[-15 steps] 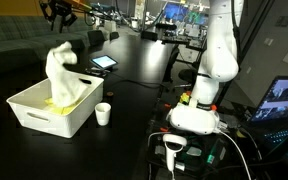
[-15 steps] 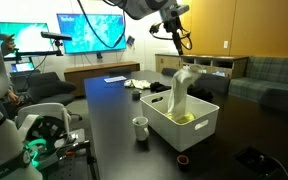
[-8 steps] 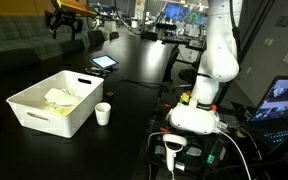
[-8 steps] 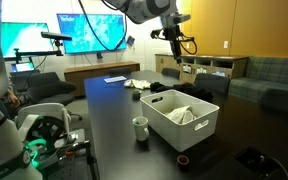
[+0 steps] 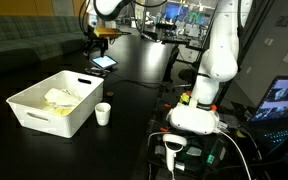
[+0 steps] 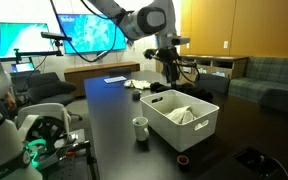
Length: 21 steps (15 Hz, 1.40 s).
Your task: Pick up the cloths from the table and put them in the box, then pick up the marker and seal tape and put them in the cup
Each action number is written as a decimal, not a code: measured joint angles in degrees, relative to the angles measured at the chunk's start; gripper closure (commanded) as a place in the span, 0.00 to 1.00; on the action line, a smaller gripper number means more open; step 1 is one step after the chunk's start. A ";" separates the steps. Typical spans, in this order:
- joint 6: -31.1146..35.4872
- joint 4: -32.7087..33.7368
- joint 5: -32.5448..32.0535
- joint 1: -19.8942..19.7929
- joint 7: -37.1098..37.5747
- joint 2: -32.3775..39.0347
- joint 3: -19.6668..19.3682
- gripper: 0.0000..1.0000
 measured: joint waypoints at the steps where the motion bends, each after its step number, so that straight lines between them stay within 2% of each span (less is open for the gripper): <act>1: 1.43 -3.18 0.00 -0.61 -1.34 -0.83 -0.62 0.00; 6: 10.22 -14.57 -0.55 -3.24 -6.69 -1.35 -3.06 0.00; 10: 17.52 -19.01 -4.10 -4.15 -8.47 1.56 -5.08 0.00; 14: 22.08 -19.10 -10.76 -4.32 -13.45 6.90 -7.53 0.00; 18: 25.07 -16.33 -19.07 -4.17 -18.42 11.79 -9.92 0.00; 21: 29.27 -13.25 -20.43 -4.44 -25.22 15.40 -10.30 0.00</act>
